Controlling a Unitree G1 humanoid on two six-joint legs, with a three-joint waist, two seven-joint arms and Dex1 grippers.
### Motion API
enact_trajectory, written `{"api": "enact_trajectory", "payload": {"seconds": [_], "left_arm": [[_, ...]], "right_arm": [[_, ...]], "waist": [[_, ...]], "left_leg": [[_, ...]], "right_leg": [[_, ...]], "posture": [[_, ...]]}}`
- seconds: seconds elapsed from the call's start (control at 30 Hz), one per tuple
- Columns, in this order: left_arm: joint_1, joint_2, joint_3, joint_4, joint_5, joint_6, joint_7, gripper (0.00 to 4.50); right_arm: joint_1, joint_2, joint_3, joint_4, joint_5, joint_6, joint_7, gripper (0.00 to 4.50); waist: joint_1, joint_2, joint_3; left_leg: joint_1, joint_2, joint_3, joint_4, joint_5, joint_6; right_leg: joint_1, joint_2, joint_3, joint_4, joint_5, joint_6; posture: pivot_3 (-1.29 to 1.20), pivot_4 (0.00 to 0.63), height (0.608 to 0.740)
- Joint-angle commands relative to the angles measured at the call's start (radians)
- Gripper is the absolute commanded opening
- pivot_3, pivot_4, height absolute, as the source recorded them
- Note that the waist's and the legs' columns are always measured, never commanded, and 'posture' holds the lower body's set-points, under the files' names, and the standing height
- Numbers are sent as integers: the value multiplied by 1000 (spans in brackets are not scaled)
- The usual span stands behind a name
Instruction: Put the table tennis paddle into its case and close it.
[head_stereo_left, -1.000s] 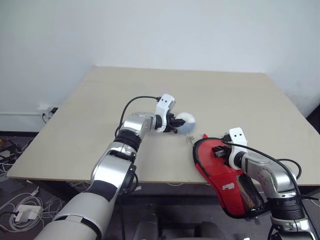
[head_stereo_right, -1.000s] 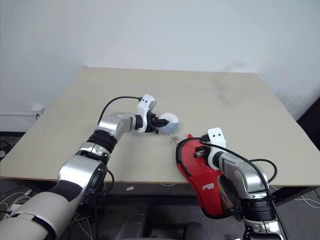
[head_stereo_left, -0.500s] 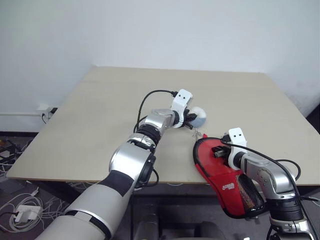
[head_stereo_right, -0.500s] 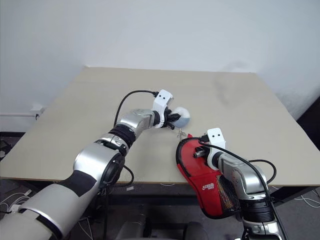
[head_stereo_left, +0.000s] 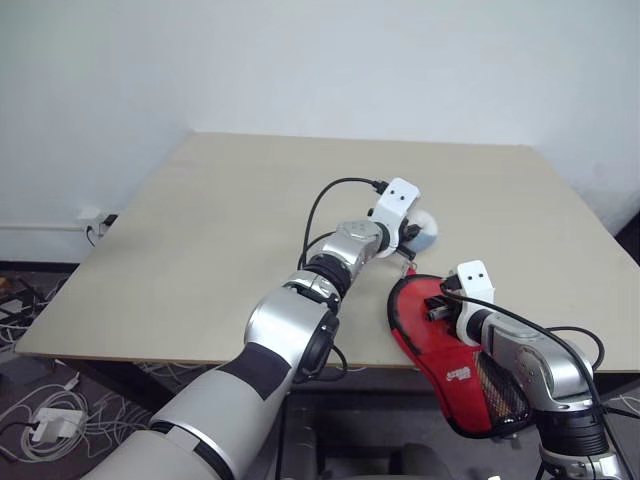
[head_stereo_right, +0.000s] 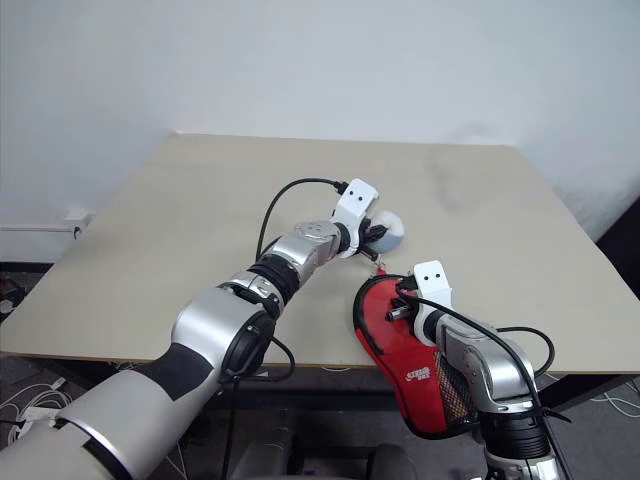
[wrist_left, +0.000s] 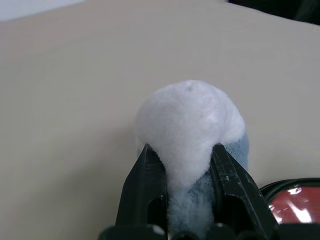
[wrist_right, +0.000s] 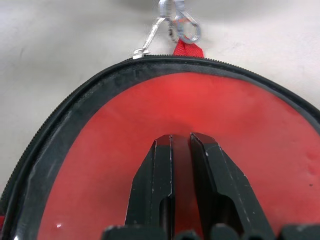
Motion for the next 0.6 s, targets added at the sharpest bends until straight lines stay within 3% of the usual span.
{"api": "enact_trajectory", "payload": {"seconds": [0.03,0.3,0.6], "left_arm": [[-59,-38,9,-43,21,-62,2,796],[-19,-90,2,-49,64,-151,34,796],[44,-93,-15,-53,62,-163,-131,796]], "right_arm": [[47,6,53,47,-3,55,11,611],[38,11,65,53,-11,49,17,611],[37,13,72,46,-24,25,32,611]], "waist": [[0,0,0],[0,0,0],[-2,0,0]], "left_leg": [[0,0,0,0,0,0],[0,0,0,0,0,0],[0,0,0,0,0,0]], "right_leg": [[0,0,0,0,0,0],[0,0,0,0,0,0],[0,0,0,0,0,0]], "posture": [[0,0,715],[0,0,715],[0,0,715]]}}
